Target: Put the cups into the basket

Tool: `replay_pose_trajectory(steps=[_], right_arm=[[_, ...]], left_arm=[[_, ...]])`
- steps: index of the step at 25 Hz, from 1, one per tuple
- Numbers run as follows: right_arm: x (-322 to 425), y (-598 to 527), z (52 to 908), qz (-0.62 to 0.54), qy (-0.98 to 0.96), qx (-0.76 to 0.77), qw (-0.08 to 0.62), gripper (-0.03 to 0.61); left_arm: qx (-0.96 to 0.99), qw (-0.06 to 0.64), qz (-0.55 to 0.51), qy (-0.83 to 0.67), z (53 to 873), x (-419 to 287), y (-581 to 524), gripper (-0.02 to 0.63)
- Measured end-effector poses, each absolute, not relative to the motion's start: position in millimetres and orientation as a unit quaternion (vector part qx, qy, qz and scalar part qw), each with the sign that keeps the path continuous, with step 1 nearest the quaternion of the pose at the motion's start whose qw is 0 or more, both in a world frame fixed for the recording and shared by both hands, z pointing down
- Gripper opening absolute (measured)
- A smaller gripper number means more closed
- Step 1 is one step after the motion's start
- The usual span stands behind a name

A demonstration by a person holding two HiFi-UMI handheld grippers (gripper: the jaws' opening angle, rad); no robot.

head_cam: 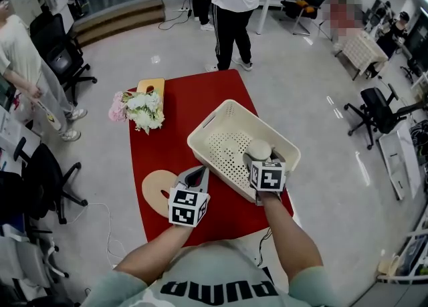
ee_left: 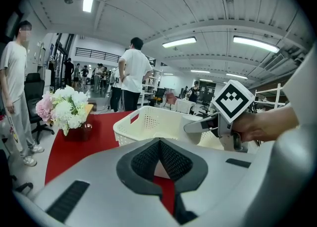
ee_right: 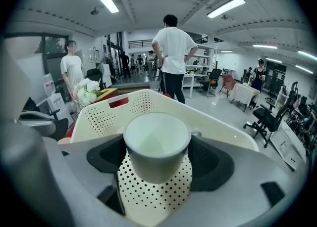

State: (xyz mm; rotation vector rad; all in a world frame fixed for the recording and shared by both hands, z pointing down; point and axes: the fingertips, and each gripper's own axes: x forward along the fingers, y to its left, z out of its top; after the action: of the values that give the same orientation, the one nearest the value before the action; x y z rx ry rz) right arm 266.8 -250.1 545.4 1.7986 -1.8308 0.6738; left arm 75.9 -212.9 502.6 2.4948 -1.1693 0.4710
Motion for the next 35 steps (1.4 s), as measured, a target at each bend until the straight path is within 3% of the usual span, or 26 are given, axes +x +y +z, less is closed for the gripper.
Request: replay_pose_trajectory(steps=[19, 35], right_arm=[[275.3, -279.0, 595.1, 0.27, -0.661, 0.631, 0.301, 0.385], [276.5, -276.9, 610.9, 0.297, -0.654, 0.632, 0.292, 0.385]], left_arm=[[0.862, 0.202, 0.175, -0.43, 526.8, 72.8, -228.1, 0.003], [0.864, 0.204, 0.176, -0.424, 525.5, 67.5, -228.5, 0.003]])
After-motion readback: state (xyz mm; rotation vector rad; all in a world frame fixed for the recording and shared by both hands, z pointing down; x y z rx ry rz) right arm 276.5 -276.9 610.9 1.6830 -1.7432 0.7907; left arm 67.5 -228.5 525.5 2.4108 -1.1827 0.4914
